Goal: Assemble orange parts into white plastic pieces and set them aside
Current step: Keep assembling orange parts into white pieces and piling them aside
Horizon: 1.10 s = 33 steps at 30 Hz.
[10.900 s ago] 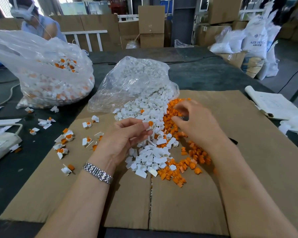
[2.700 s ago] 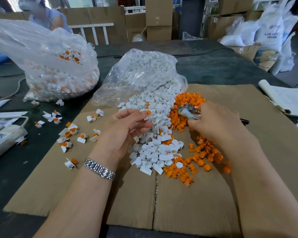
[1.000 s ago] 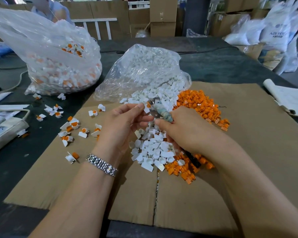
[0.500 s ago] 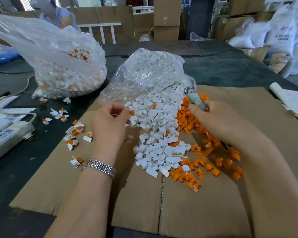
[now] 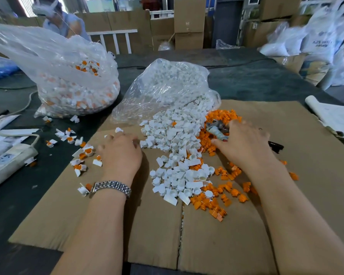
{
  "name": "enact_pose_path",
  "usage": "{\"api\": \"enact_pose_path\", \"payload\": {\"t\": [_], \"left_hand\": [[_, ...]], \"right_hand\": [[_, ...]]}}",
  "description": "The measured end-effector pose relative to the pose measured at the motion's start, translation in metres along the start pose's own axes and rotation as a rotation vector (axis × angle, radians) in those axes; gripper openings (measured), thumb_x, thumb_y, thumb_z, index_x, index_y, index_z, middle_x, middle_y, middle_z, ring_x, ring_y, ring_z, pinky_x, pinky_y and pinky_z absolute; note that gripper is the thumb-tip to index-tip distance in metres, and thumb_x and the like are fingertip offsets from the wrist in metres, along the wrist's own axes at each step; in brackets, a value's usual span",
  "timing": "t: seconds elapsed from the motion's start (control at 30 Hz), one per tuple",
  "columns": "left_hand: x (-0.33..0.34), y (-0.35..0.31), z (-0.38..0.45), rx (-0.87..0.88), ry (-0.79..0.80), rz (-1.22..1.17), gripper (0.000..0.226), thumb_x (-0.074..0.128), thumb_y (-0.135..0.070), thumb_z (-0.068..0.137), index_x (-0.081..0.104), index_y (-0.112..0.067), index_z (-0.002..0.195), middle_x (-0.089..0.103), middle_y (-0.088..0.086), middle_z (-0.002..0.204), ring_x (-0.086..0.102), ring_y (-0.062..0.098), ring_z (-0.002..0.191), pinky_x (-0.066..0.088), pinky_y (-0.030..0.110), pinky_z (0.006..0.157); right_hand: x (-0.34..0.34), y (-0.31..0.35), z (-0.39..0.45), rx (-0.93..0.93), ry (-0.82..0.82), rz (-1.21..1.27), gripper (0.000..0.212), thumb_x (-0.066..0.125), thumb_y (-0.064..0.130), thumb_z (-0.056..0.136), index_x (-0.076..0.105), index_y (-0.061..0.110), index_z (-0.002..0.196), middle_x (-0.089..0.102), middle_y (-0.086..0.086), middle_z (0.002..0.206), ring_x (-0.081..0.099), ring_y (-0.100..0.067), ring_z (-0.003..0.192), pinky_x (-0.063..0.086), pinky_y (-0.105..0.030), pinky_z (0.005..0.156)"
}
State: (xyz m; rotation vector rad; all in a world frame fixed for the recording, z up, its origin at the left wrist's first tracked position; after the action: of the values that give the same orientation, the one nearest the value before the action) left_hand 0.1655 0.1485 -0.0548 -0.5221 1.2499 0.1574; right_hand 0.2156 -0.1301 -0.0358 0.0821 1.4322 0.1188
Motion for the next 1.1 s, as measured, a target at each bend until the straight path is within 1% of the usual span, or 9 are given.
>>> {"api": "enact_pose_path", "payload": {"t": [0.27,0.37,0.47,0.53,0.67,0.8,0.87,0.97,1.1], "left_hand": [[-0.012,0.0,-0.002,0.055,-0.224,-0.104,0.015,0.064,-0.02,0.099,0.078,-0.019,0.103,0.073,0.007,0.105,0.061,0.03,0.103,0.029,0.045,0.102],[-0.019,-0.001,-0.005,0.087,-0.257,-0.421,0.009,0.07,-0.023,0.096,0.078,-0.023,0.1,0.075,0.0,0.098,0.066,0.02,0.091,0.05,0.047,0.096],[-0.014,-0.004,-0.006,0.04,-0.12,-0.796,0.011,0.075,-0.025,0.093,0.073,-0.035,0.089,0.075,-0.013,0.09,0.069,0.004,0.087,0.056,0.027,0.082],[-0.01,-0.009,-0.01,0.024,-0.038,-0.977,0.012,0.078,-0.023,0.09,0.075,-0.034,0.088,0.077,-0.014,0.084,0.072,0.002,0.085,0.054,0.018,0.078],[0.0,-0.023,-0.016,-0.026,0.181,-1.29,0.015,0.079,-0.011,0.087,0.079,-0.018,0.1,0.08,0.0,0.088,0.076,0.01,0.083,0.052,0.012,0.067],[0.011,-0.039,-0.024,-0.097,0.454,-1.555,0.026,0.079,-0.005,0.074,0.081,-0.01,0.099,0.079,0.014,0.095,0.074,0.015,0.082,0.048,0.02,0.067],[0.014,-0.045,-0.028,-0.096,0.539,-1.624,0.024,0.076,-0.003,0.074,0.082,-0.009,0.097,0.078,0.014,0.098,0.074,0.018,0.086,0.053,0.02,0.067],[0.014,-0.051,-0.031,-0.065,0.587,-1.634,0.024,0.074,-0.005,0.074,0.083,-0.011,0.095,0.079,0.013,0.102,0.076,0.018,0.089,0.056,0.021,0.075],[0.011,-0.056,-0.034,-0.014,0.597,-1.657,0.022,0.072,-0.004,0.074,0.083,-0.01,0.092,0.079,0.014,0.098,0.077,0.019,0.088,0.058,0.021,0.074]], "right_hand": [[0.005,0.0,0.001,-0.032,0.046,0.11,0.062,0.061,0.061,0.089,0.055,0.012,0.126,0.054,-0.015,0.127,0.05,-0.035,0.12,0.046,-0.05,0.097],[-0.005,0.003,0.001,-0.086,-0.001,0.234,0.048,0.067,0.053,0.088,0.058,0.019,0.121,0.056,-0.007,0.122,0.054,-0.028,0.114,0.049,-0.05,0.094],[-0.016,0.013,-0.004,-0.212,-0.058,0.254,0.019,0.073,0.046,0.085,0.063,0.032,0.091,0.059,0.008,0.095,0.054,-0.019,0.103,0.049,-0.047,0.089],[-0.012,0.023,-0.01,-0.268,-0.035,0.168,0.018,0.073,0.05,0.083,0.065,0.034,0.082,0.055,0.013,0.085,0.05,-0.016,0.103,0.046,-0.044,0.089],[0.001,0.034,-0.013,-0.295,-0.043,-0.017,0.016,0.071,0.041,0.089,0.071,0.028,0.098,0.06,0.004,0.096,0.049,-0.022,0.11,0.043,-0.04,0.085],[0.002,0.034,-0.012,-0.323,-0.092,-0.085,0.015,0.061,0.022,0.096,0.072,0.025,0.106,0.064,0.0,0.104,0.051,-0.022,0.11,0.044,-0.035,0.08],[-0.006,0.032,-0.012,-0.324,-0.133,0.053,0.016,0.058,0.027,0.099,0.073,0.027,0.106,0.065,0.002,0.107,0.056,-0.019,0.105,0.045,-0.032,0.079],[-0.027,0.028,-0.014,-0.296,-0.159,0.577,0.011,0.066,0.03,0.095,0.076,0.026,0.099,0.073,0.01,0.098,0.065,-0.006,0.09,0.051,-0.021,0.078],[-0.039,0.039,-0.026,-0.364,-0.064,1.066,0.004,0.075,0.023,0.089,0.075,0.021,0.092,0.074,0.007,0.082,0.07,-0.005,0.077,0.056,-0.017,0.076]]}}
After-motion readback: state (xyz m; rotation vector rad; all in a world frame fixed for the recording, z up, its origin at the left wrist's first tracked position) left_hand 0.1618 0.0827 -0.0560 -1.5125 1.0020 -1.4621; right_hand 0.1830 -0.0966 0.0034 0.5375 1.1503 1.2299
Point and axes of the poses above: each hand's wrist, its own z-axis towards the middle knuckle, its own x-axis out of the palm, y = z × x, the point moved 7 cm from there along z, towards the middle knuckle
